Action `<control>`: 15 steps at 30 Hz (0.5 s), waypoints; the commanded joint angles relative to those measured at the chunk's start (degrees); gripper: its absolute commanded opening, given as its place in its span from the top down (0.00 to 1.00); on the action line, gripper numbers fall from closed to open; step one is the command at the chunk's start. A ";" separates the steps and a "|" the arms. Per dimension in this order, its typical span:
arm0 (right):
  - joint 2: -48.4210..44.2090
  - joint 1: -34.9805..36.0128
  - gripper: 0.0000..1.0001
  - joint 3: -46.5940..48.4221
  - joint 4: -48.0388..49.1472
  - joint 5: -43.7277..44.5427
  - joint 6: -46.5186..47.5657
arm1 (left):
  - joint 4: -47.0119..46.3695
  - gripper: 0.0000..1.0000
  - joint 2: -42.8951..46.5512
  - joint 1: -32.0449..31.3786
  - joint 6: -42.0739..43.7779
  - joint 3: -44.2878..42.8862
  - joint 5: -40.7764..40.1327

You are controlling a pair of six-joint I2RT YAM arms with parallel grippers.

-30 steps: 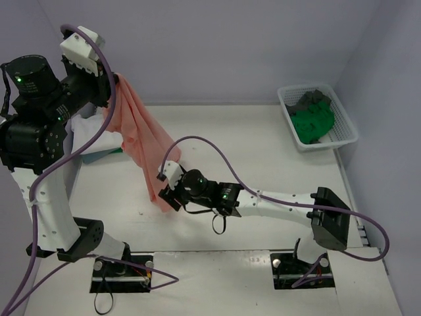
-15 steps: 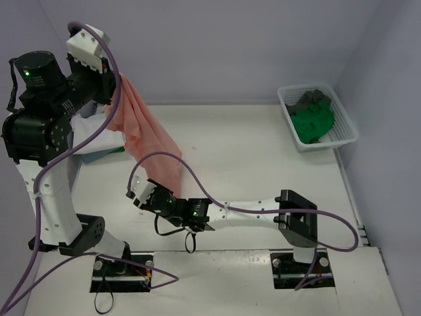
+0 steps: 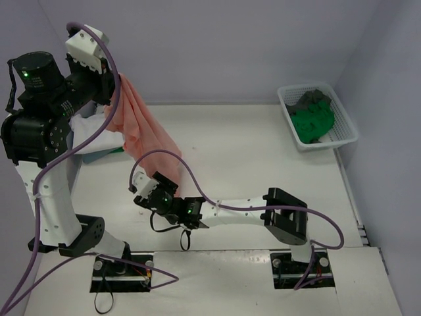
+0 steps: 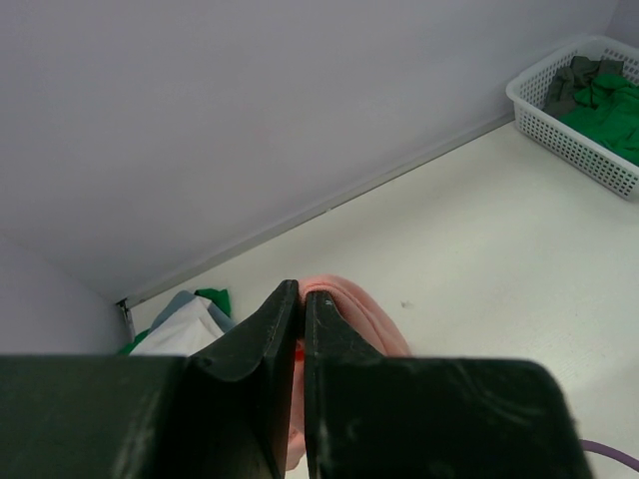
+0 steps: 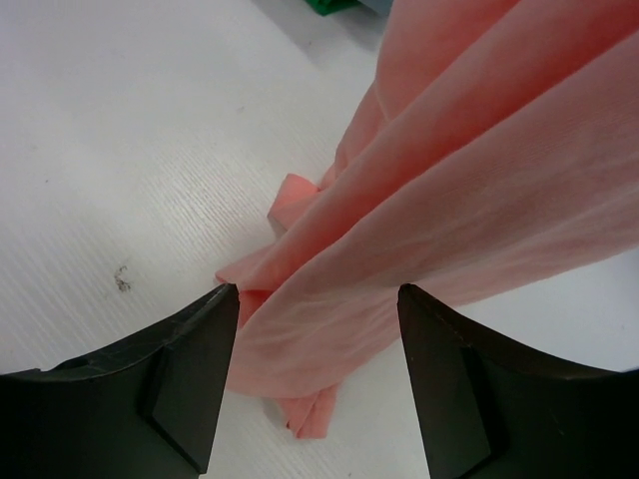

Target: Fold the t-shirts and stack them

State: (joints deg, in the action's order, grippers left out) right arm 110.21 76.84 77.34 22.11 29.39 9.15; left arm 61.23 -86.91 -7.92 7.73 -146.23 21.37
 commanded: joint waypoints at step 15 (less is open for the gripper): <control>5.45 -4.58 0.48 1.85 3.38 0.41 -4.84 | -4.01 0.99 3.07 -0.25 0.45 -1.33 1.57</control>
State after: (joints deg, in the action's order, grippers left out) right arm 116.46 74.65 77.43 22.09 28.82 5.69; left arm 61.30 -85.60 -7.92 7.90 -146.23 21.87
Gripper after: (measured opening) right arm 0.542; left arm 0.018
